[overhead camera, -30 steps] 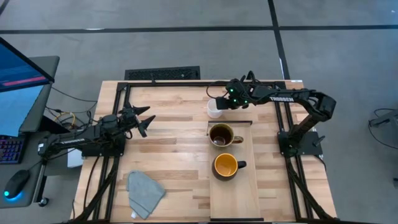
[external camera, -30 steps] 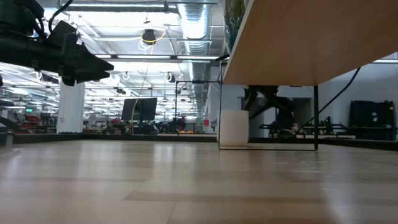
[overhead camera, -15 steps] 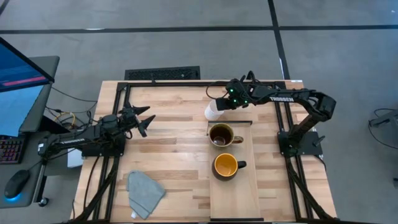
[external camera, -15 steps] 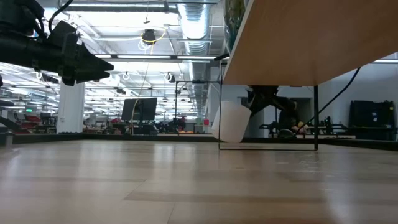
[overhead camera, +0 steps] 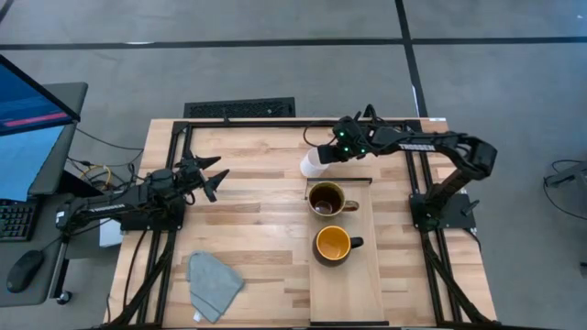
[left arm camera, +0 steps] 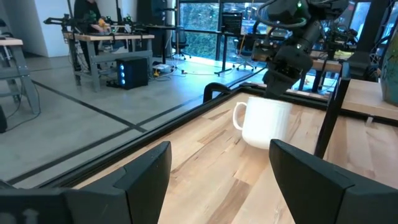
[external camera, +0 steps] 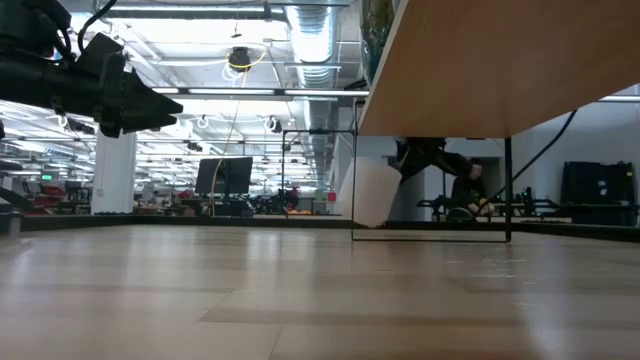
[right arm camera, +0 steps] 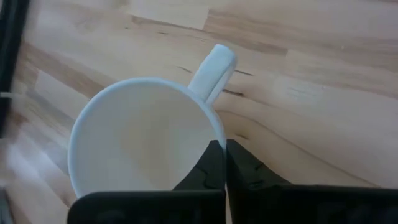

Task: Stack small to large cups/mugs on shelf
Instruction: Put the white mug on the shelf

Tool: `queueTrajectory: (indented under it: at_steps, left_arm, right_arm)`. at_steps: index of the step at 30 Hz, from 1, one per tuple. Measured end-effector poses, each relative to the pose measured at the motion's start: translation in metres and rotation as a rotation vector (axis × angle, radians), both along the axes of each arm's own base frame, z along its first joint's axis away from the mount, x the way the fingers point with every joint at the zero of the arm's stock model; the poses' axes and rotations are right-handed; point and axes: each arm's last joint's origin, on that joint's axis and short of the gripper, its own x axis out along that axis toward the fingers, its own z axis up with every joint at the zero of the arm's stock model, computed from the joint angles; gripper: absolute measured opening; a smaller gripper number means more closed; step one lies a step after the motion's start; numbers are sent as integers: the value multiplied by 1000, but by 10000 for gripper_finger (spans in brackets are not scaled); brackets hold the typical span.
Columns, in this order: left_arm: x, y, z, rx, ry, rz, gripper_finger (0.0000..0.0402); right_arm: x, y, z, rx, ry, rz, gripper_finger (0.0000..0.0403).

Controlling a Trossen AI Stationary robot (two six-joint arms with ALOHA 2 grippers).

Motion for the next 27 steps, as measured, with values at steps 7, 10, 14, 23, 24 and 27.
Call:
queueTrajectory:
  at_steps: [7,10,14,23,24,27]
  left_arm:
    - [0,0,0,0,0,0,261]
    - [0,0,0,0,1,0,261]
    - [0,0,0,0,1,0,261]
    - [0,0,0,36,25,-1,261]
    - [0,0,0,41,28,-1,261]
    - [0,0,0,54,36,-2,261]
  right_arm:
    - [-8,4,25,-41,-74,-2,5]
    - [-14,7,39,-64,-112,-4,6]
    - [-23,11,59,-108,-156,-1,7]
    - [-41,18,120,-241,-81,20,5]
    - [-43,19,128,-248,-76,27,5]
    - [-49,24,152,-257,-72,45,5]
